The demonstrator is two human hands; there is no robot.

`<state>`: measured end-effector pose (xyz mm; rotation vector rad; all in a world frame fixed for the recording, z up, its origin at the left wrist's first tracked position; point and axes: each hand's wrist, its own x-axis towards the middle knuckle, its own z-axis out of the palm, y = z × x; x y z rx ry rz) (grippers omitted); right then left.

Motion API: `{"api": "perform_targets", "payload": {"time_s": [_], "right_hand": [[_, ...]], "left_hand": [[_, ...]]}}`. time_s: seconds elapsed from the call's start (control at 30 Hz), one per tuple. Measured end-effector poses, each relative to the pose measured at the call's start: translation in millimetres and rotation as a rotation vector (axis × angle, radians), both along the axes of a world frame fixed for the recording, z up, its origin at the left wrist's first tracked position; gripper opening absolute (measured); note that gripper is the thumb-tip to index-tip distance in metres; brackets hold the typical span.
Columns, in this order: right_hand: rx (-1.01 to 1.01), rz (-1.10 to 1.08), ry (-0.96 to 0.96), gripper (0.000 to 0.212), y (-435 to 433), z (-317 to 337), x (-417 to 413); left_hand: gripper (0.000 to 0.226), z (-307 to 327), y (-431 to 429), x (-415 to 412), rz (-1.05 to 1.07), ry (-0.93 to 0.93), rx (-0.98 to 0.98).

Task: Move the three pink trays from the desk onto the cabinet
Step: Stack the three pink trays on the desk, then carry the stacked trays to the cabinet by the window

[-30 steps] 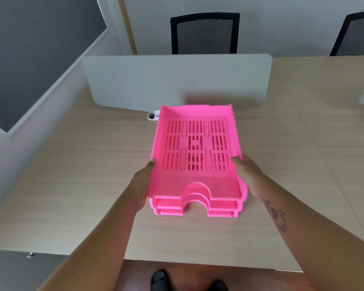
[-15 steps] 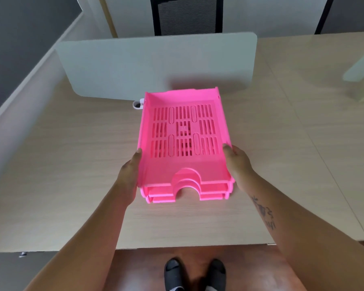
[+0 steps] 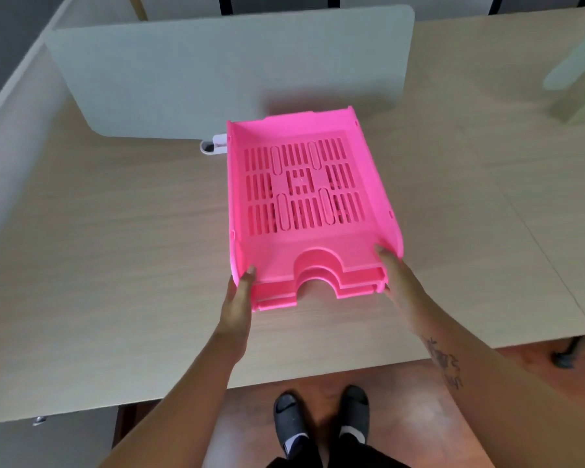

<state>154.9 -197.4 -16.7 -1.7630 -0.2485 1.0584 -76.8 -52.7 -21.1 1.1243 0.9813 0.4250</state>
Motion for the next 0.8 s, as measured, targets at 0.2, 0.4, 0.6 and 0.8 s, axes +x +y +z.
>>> {"api": "perform_targets", "payload": {"time_s": [0.2, 0.4, 0.6, 0.8], "right_hand": [[0.033, -0.084, 0.014, 0.019, 12.9, -3.8, -4.4], [0.106, -0.108, -0.009, 0.057, 21.2, 21.7, -10.6], [0.120, -0.123, 0.004, 0.080, 43.3, 54.5, 8.9], [0.121, -0.030, 0.014, 0.061, 39.4, 97.7, 17.1]], "left_hand": [[0.069, -16.5, 4.7, 4.4, 0.063, -0.015, -0.007], [0.056, 13.3, 17.8, 10.9, 0.189, -0.022, -0.018], [0.064, 57.7, 44.2, 26.7, 0.180, -0.012, -0.037], [0.072, 86.2, 34.9, 32.4, 0.211, -0.035, -0.086]]}}
